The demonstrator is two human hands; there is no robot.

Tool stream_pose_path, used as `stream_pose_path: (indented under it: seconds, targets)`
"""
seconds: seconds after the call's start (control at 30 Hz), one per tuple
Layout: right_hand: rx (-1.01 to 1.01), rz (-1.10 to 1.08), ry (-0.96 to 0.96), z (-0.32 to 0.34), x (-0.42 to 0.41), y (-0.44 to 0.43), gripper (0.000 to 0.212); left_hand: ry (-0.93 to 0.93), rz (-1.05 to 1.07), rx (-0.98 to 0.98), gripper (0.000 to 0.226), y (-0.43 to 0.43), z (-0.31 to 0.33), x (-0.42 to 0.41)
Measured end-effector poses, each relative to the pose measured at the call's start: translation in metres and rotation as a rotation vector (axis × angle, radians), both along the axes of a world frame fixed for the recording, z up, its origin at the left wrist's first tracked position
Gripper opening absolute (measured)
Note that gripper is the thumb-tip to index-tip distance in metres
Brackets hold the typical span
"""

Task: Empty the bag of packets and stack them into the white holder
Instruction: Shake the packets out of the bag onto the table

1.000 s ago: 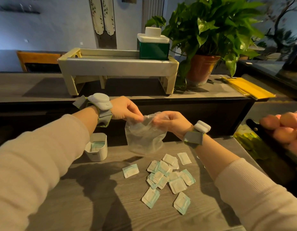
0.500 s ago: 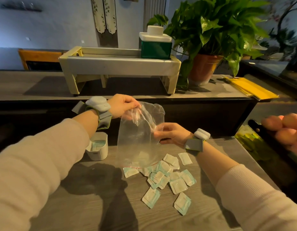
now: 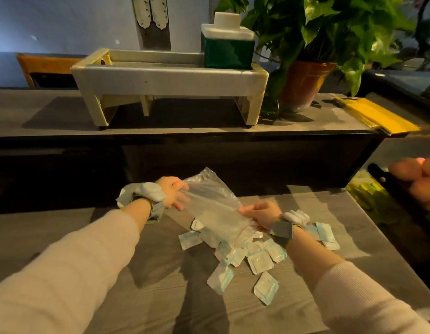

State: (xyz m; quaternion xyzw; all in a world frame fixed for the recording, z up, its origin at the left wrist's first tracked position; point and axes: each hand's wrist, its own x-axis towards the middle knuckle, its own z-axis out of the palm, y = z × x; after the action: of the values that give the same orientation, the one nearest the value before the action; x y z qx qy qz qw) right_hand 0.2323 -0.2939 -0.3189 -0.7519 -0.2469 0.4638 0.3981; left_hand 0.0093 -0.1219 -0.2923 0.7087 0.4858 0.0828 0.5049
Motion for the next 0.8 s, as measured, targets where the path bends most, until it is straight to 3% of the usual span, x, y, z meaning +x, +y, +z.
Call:
stream_pose_path:
  seconds: [0.1,0.23,0.37,0.53,0.6,0.7,0.8]
  targets:
    - [-0.031,-0.029,0.060,-0.011,0.007,0.002,0.015,0.011,0.061,0.149,0.024,0.000,-0.024,0.005]
    - [0.007,-0.159,0.184,-0.024,0.017,0.008,0.004,0.070,0.165,0.119,0.030,0.001,-0.052,0.014]
    - [0.083,-0.370,0.247,-0.036,0.031,0.018,0.020,0.168,0.213,0.124,0.042,0.003,-0.073,0.021]
    - [0.157,-0.471,0.331,-0.049,0.044,0.029,0.020,0.205,0.119,0.050,0.039,-0.009,-0.085,0.026]
    - [0.214,-0.509,0.338,-0.052,0.045,0.034,0.036,0.222,0.060,0.041,0.036,-0.011,-0.091,0.024]
    - [0.255,-0.515,0.299,-0.057,0.046,0.040,0.042,0.237,-0.025,0.067,0.033,-0.013,-0.098,0.021]
    - [0.058,-0.454,0.070,-0.064,0.048,0.044,0.052,0.265,-0.108,0.125,0.029,-0.019,-0.100,0.018]
